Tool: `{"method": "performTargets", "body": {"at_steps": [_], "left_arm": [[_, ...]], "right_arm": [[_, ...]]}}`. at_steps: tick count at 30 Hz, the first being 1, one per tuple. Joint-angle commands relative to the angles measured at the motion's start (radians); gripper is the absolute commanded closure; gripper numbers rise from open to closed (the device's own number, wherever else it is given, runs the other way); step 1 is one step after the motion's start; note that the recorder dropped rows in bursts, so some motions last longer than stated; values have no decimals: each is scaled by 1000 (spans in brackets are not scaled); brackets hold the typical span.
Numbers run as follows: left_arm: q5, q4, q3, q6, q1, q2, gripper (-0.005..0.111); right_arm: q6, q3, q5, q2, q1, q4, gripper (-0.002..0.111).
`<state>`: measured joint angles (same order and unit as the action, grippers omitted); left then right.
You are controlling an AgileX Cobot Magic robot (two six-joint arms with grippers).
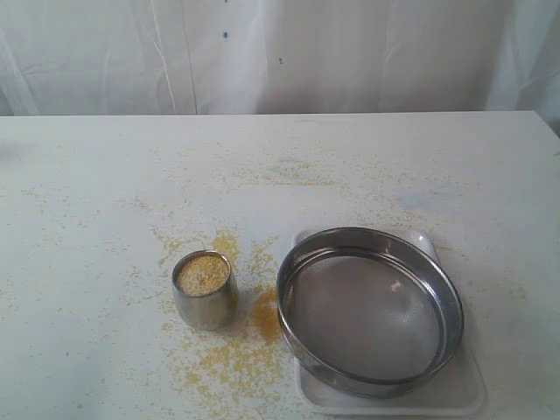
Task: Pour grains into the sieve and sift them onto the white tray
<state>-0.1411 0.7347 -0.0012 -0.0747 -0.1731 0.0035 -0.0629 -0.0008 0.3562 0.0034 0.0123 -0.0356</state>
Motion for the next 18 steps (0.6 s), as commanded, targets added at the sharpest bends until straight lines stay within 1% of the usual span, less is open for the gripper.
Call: {"method": "performTargets", "body": {"at_steps": [1, 4, 7, 9, 13, 14, 15, 16, 17, 18], "left_arm": [[-15, 48, 1, -39, 6, -4, 107], [20, 48, 1, -127, 6, -4, 107], [126, 48, 1, -206, 6, -4, 107], [252, 48, 1, -211, 6, -4, 107], [647, 4, 1, -211, 6, -4, 107], [712, -7, 1, -211, 6, -4, 107], [746, -22, -15, -211, 6, -4, 107], [750, -61, -47, -219, 6, -4, 107], [735, -127, -85, -247, 6, -4, 107], [713, -247, -129, -293, 6, -4, 107]], "right_arm": [[-8, 1, -4, -3, 4, -2, 108], [-8, 1, -4, -3, 4, -2, 108], [-8, 1, -4, -3, 4, -2, 108], [-8, 1, -4, -3, 4, -2, 108], [-8, 1, -4, -3, 4, -5, 108], [-8, 1, -4, -3, 4, -5, 108], [-8, 1, -4, -3, 4, -5, 108], [-8, 1, -4, -3, 4, -5, 108], [-8, 1, -4, -3, 4, -5, 108], [-8, 1, -4, -3, 4, -5, 108]]}}
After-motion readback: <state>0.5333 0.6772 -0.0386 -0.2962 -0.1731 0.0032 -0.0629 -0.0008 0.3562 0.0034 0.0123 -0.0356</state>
